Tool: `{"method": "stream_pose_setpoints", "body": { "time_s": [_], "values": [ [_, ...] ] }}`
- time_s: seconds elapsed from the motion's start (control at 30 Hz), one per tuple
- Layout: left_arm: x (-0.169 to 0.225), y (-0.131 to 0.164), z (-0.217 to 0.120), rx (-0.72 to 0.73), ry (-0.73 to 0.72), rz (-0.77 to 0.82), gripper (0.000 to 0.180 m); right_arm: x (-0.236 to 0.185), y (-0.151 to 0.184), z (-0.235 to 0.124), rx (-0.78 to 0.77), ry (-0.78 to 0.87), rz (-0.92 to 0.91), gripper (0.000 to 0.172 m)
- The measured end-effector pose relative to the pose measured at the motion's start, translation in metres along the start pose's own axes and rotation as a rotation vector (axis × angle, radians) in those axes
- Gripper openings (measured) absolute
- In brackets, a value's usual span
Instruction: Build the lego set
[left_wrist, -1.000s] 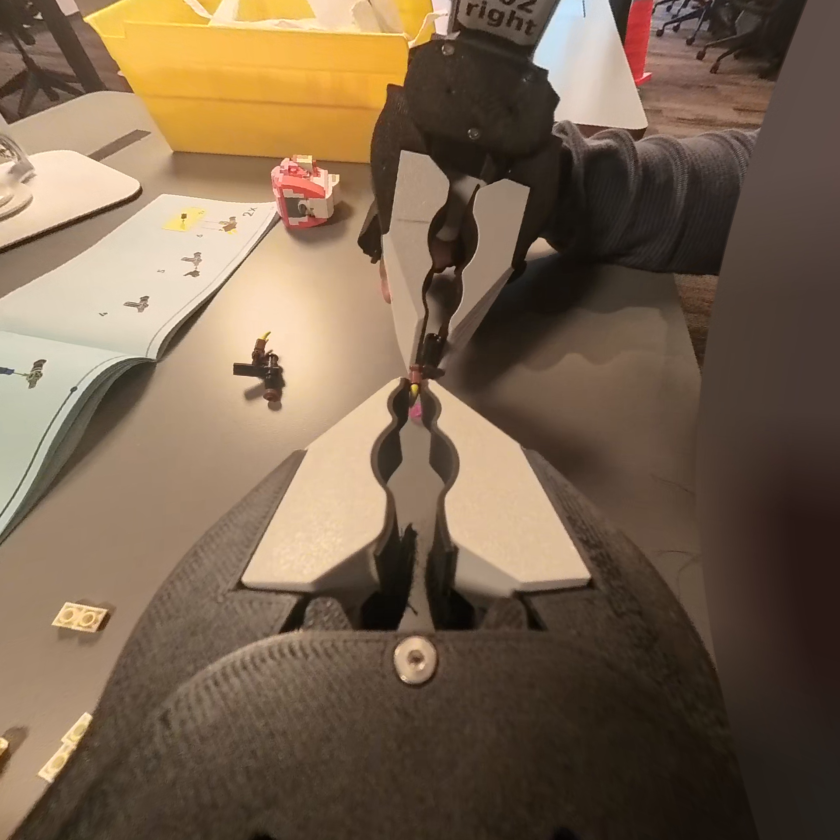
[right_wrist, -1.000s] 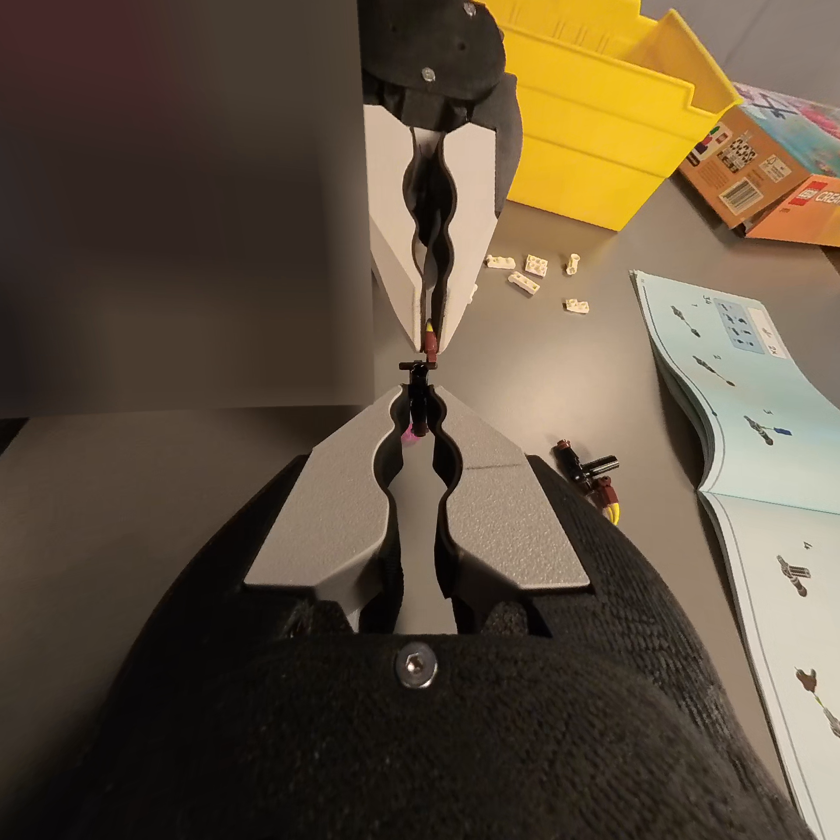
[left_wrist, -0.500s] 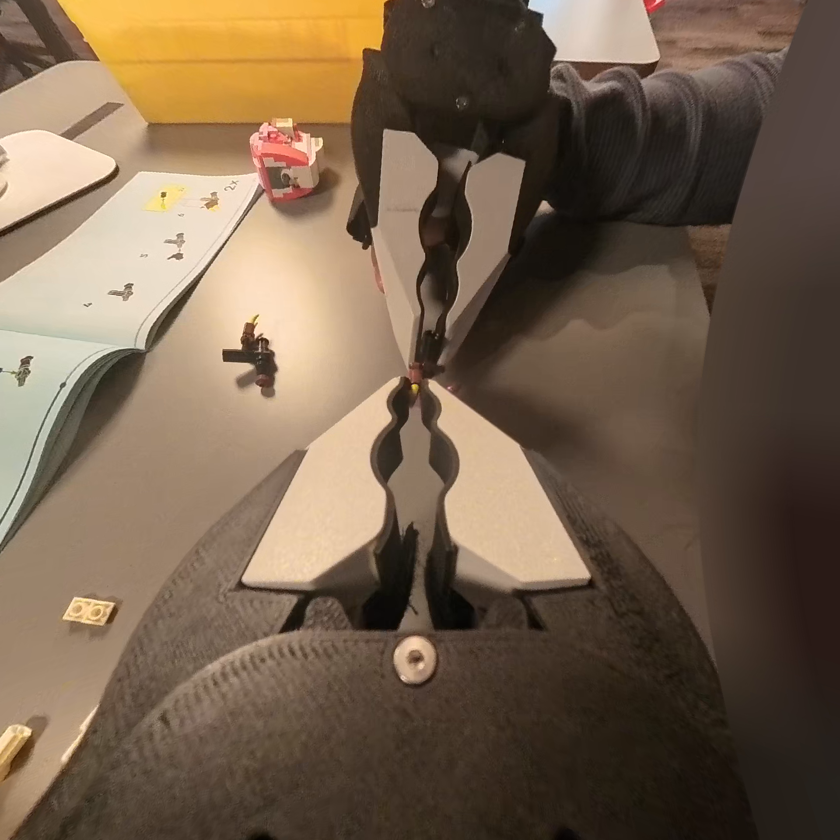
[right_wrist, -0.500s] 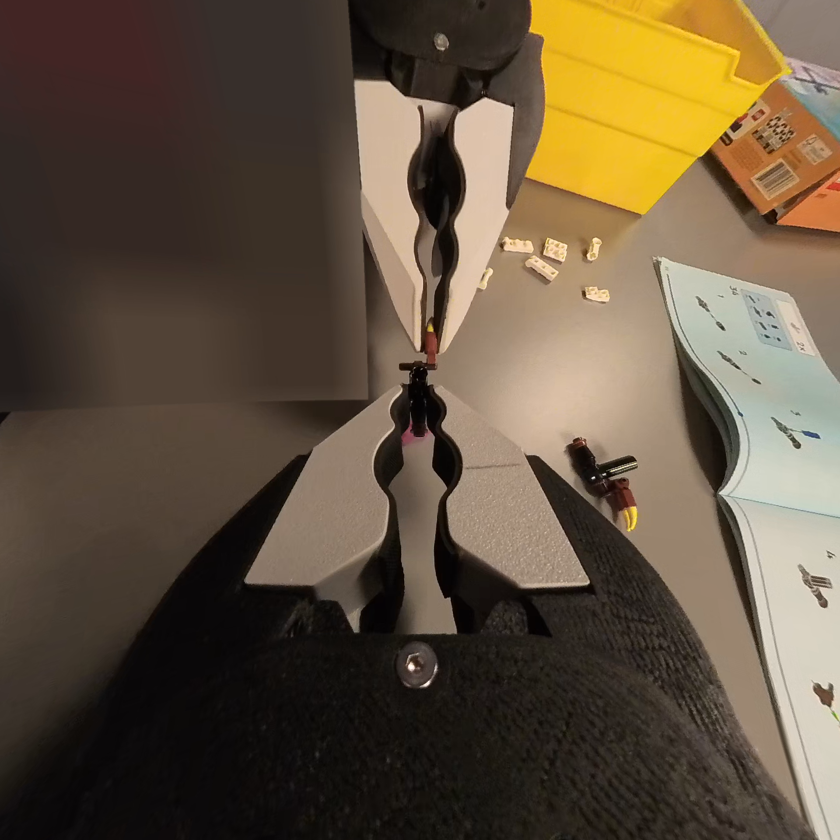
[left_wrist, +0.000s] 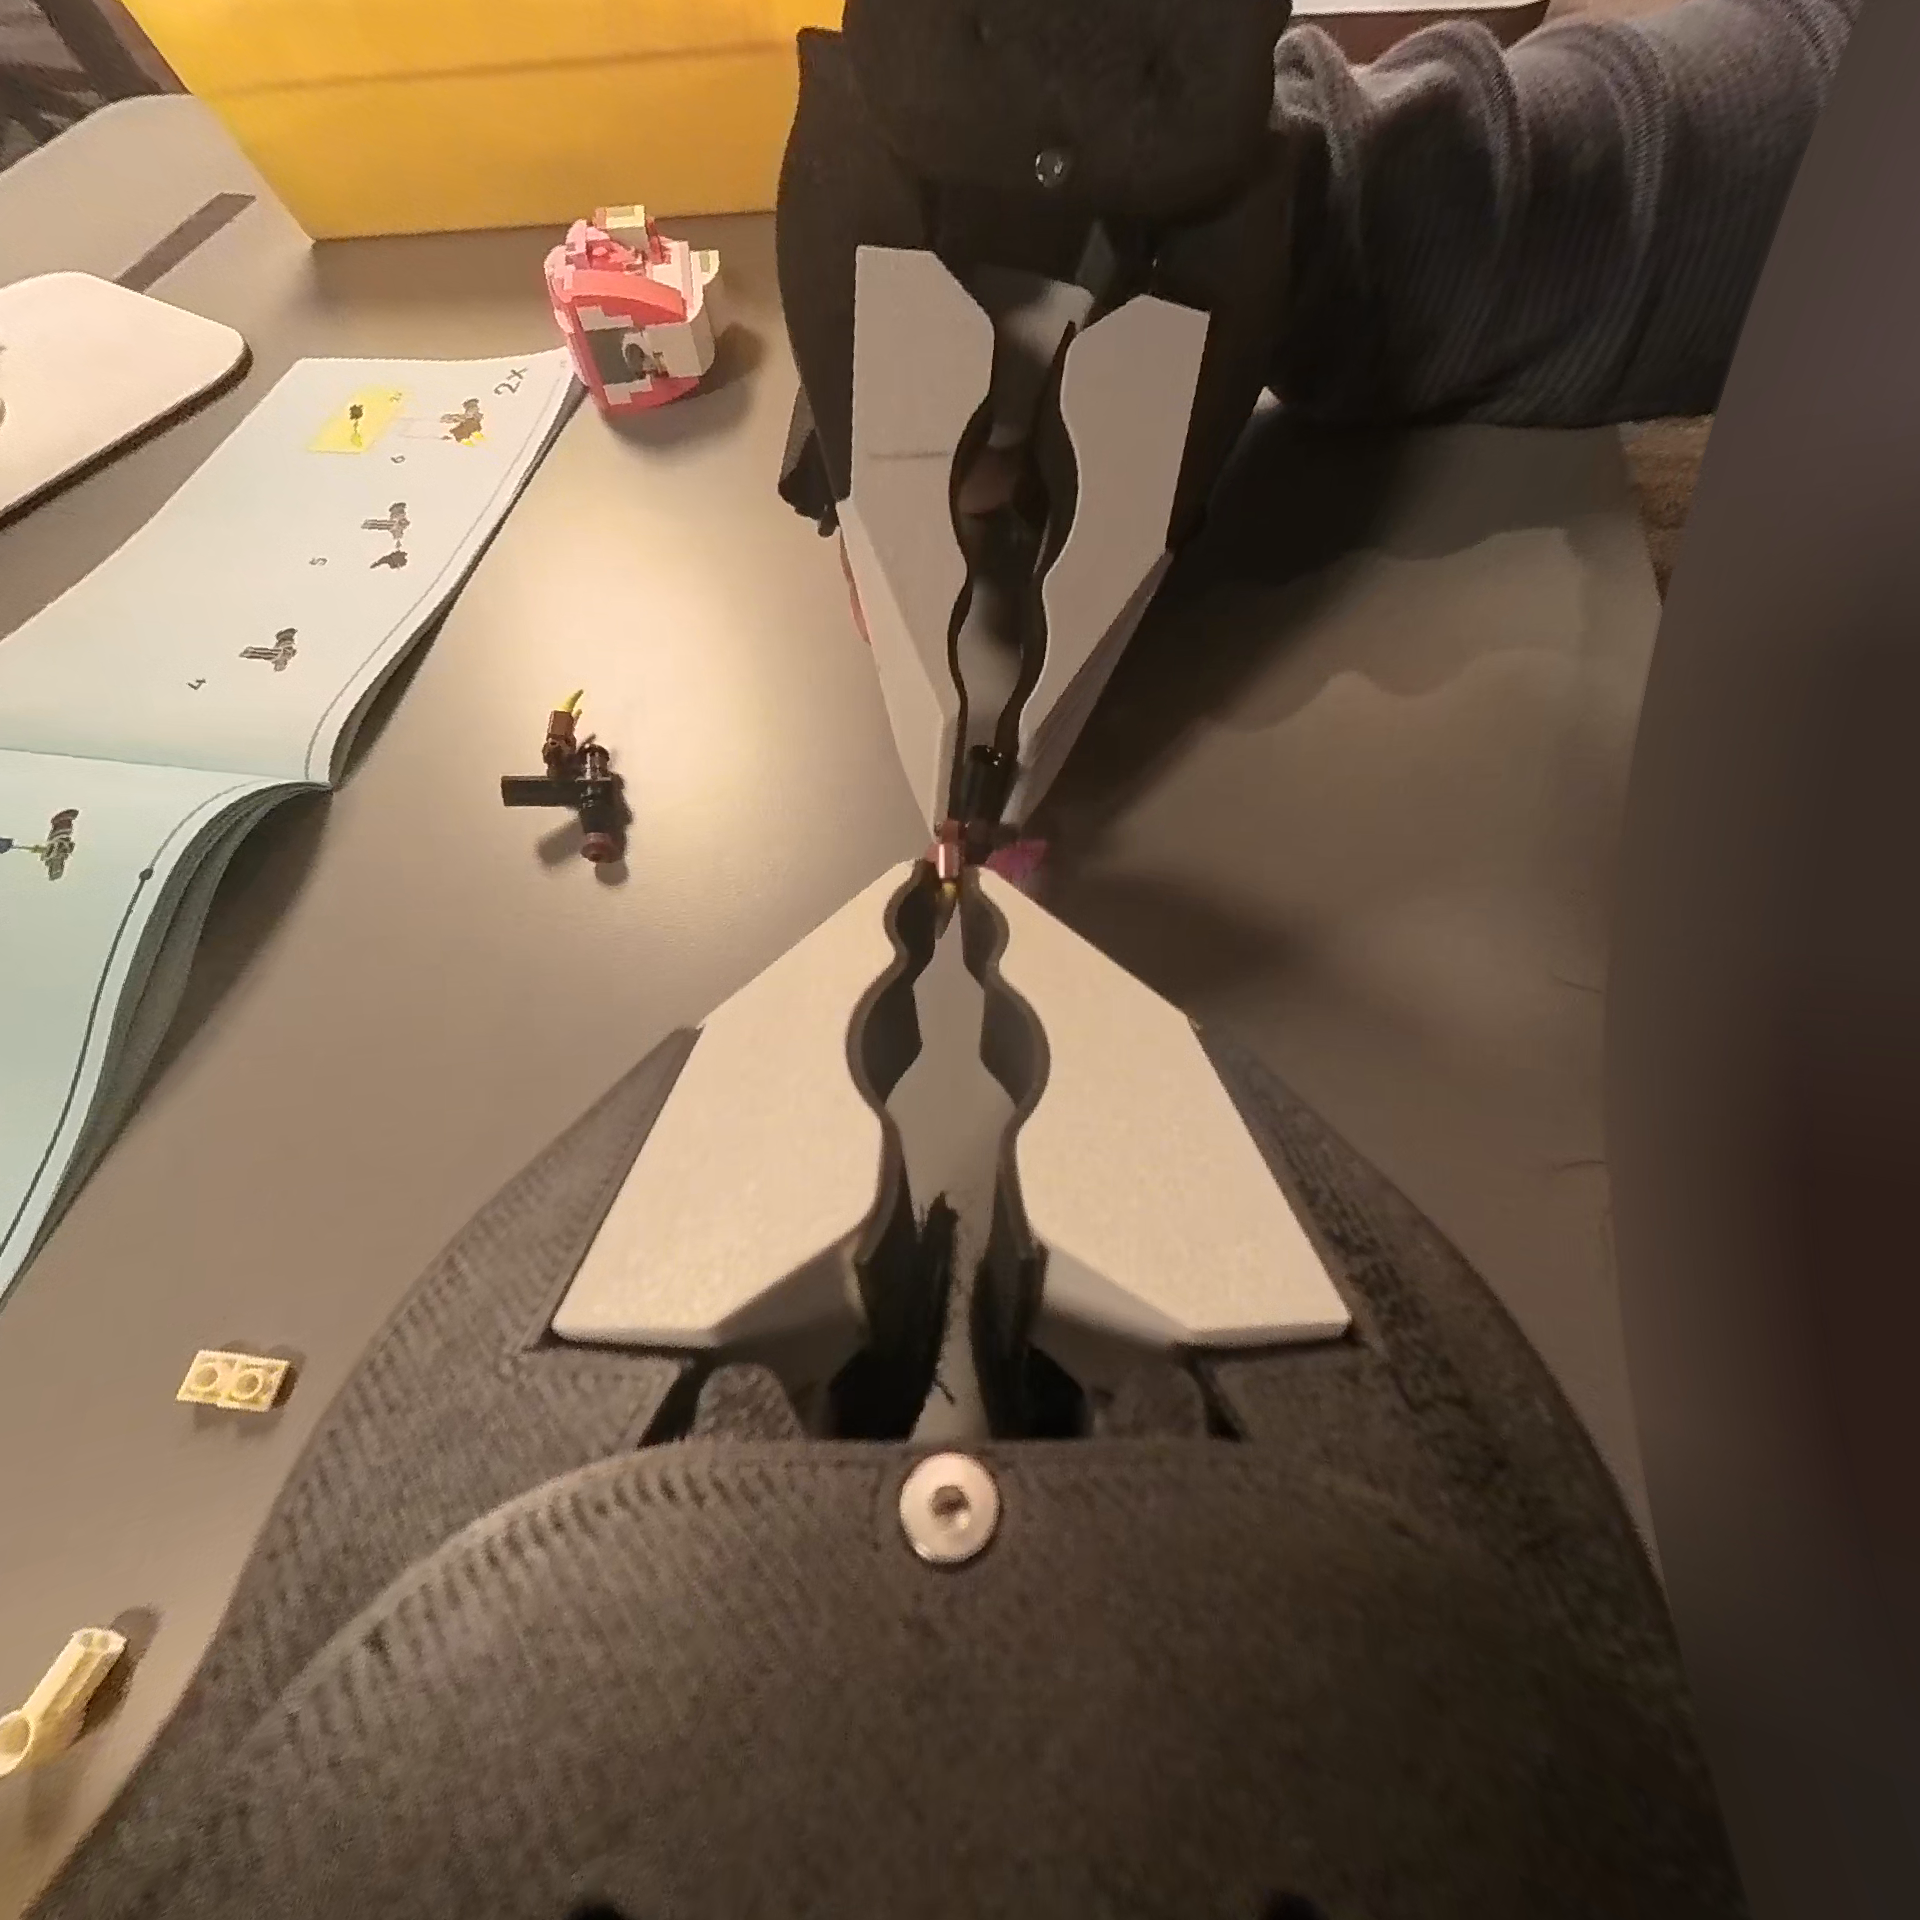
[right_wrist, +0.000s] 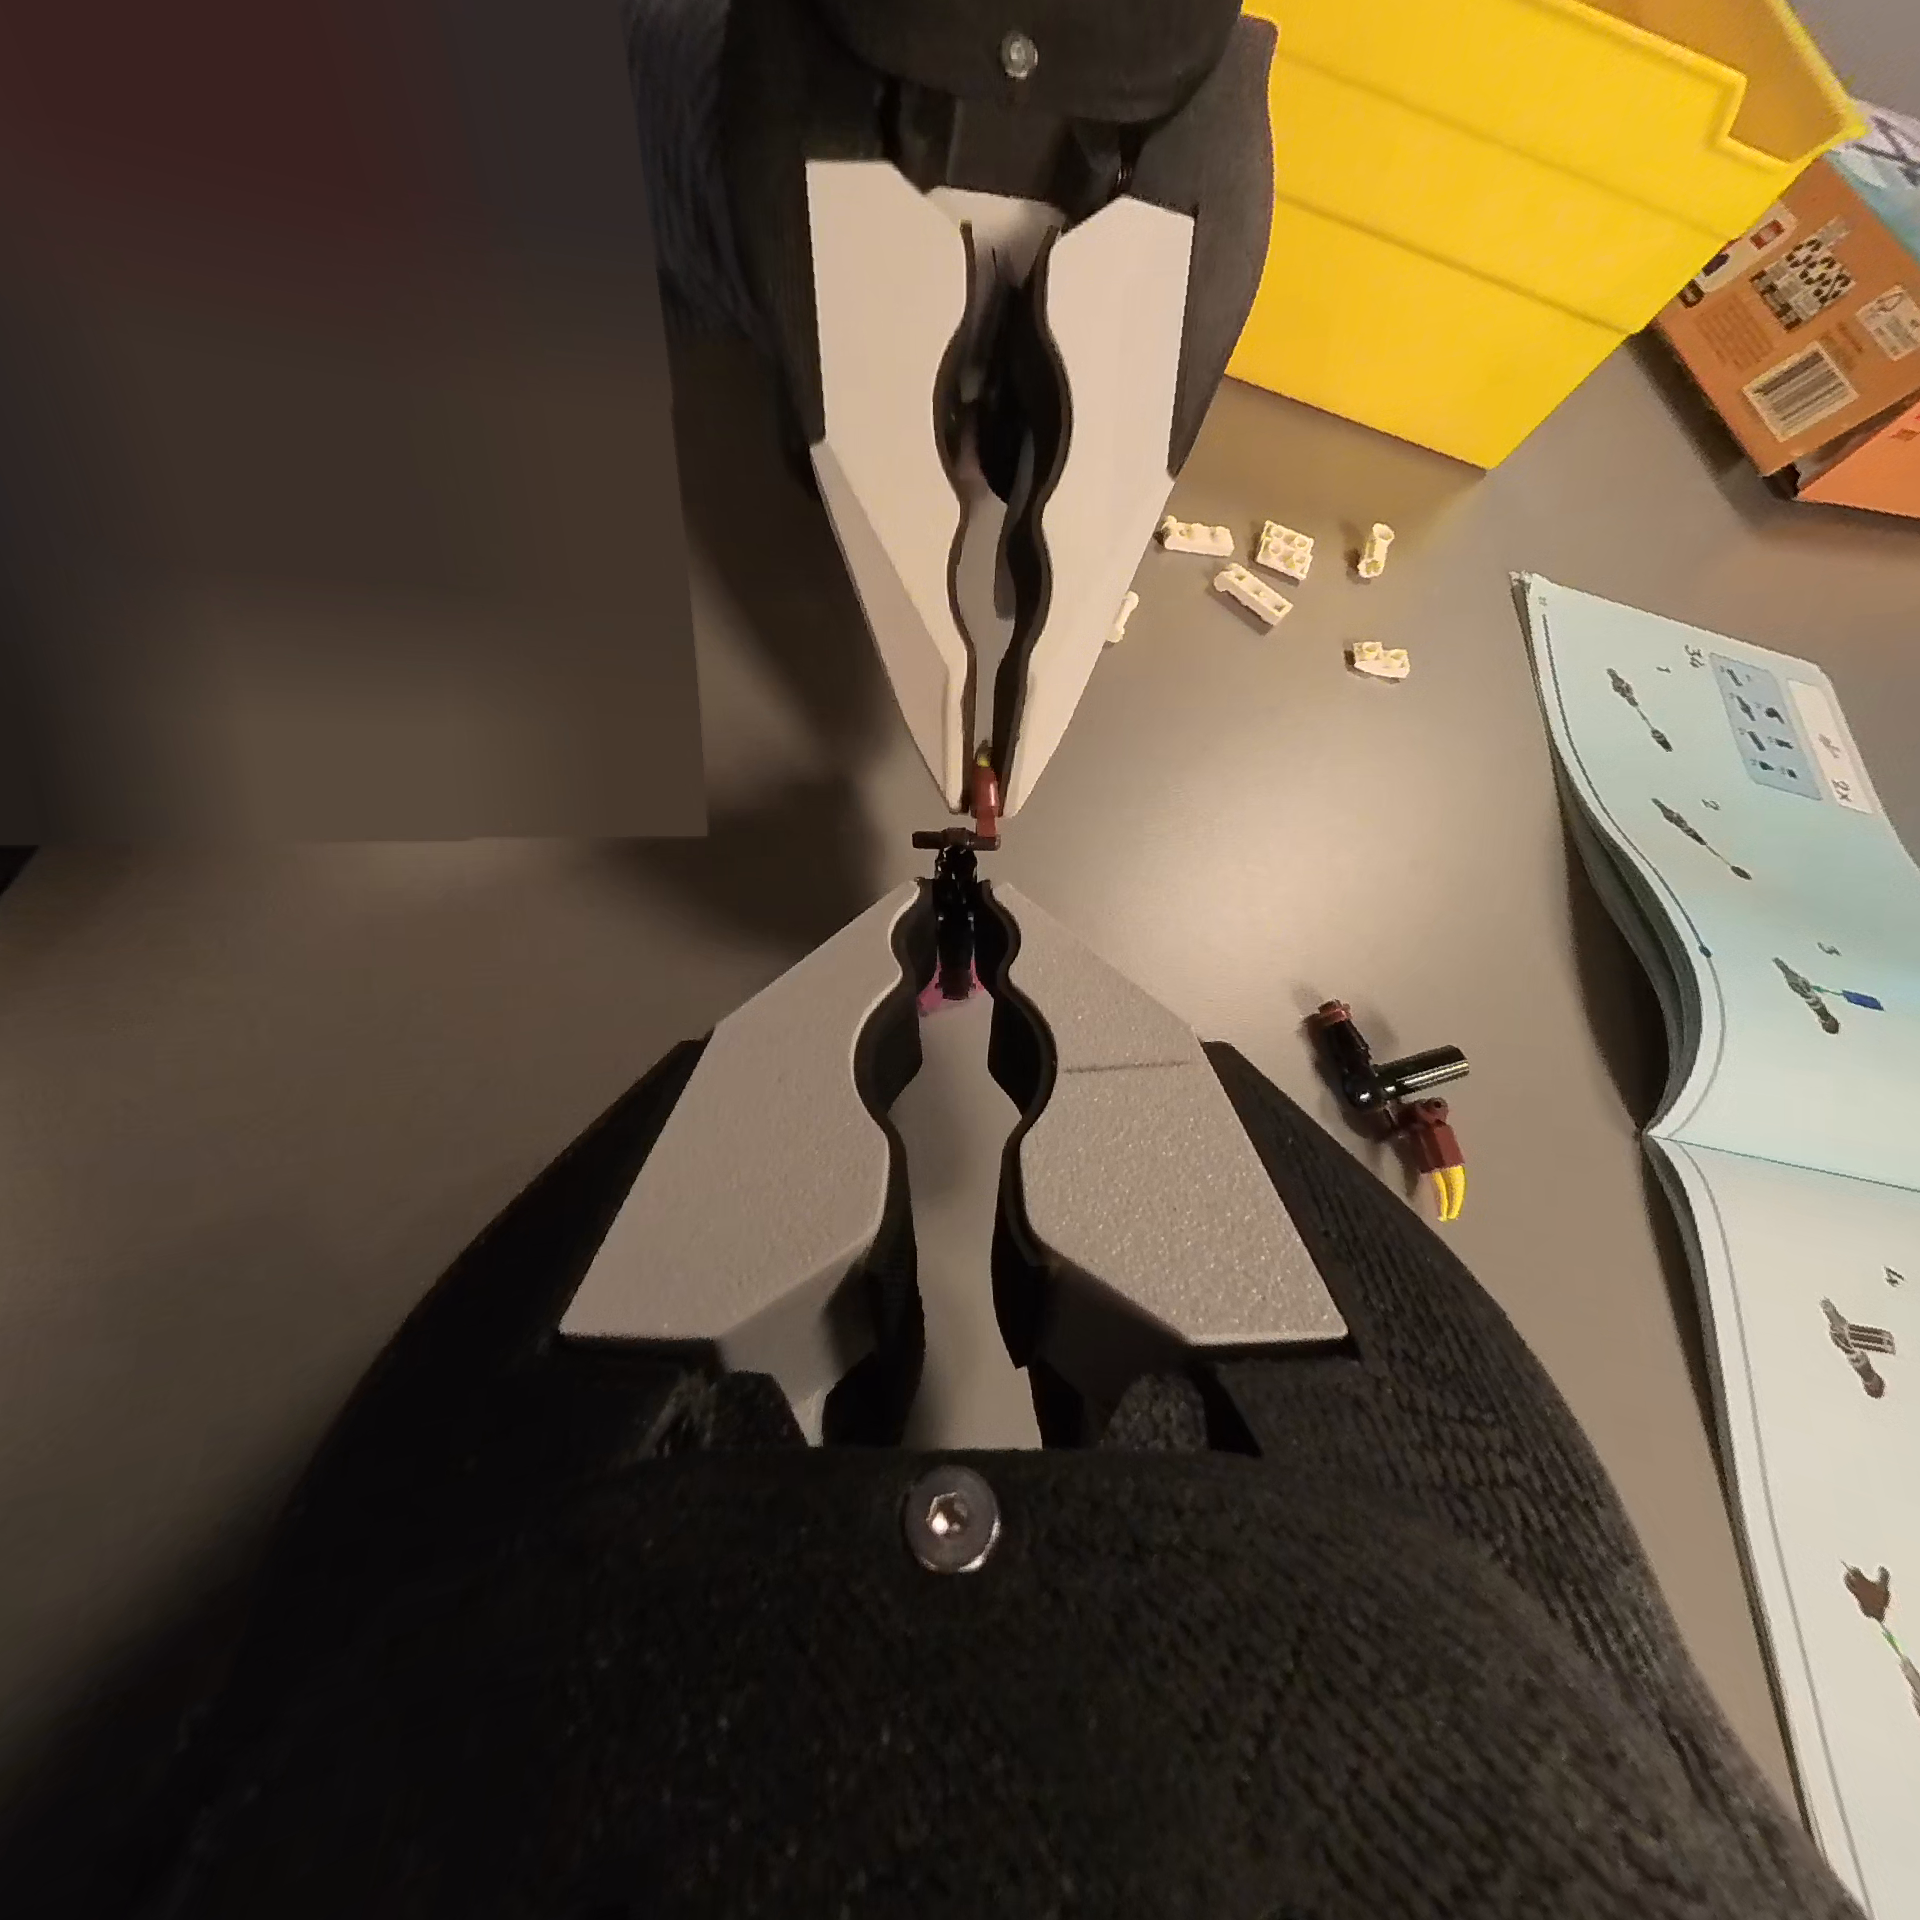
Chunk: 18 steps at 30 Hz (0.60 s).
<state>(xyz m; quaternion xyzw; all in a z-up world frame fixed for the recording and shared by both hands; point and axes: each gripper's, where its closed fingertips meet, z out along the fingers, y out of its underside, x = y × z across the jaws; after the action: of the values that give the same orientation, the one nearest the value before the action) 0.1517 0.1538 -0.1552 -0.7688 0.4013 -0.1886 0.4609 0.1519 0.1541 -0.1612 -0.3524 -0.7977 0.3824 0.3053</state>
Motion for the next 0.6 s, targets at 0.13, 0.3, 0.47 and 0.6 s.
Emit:
{"method": "stream_pose_setpoints", "body": {
  "time_s": [0.13, 0.3, 0.47, 0.6],
  "values": [
    [0.000, 0.001, 0.001, -0.010, -0.003, 0.005, 0.003, 0.000, -0.001, 0.000, 0.003, 0.002, -0.003, 0.004],
    [-0.004, 0.007, 0.003, -0.051, -0.049, 0.043, 0.003, 0.004, 0.004, 0.004, -0.067, 0.063, -0.076, 0.004],
    [-0.019, 0.013, 0.005, -0.105, -0.196, 0.142, 0.003, 0.020, 0.009, 0.006, -0.225, 0.254, -0.296, 0.004],
    [-0.029, 0.017, 0.006, -0.154, -0.295, 0.201, 0.003, 0.029, 0.013, 0.008, -0.323, 0.350, -0.412, 0.004]
  ]
}}
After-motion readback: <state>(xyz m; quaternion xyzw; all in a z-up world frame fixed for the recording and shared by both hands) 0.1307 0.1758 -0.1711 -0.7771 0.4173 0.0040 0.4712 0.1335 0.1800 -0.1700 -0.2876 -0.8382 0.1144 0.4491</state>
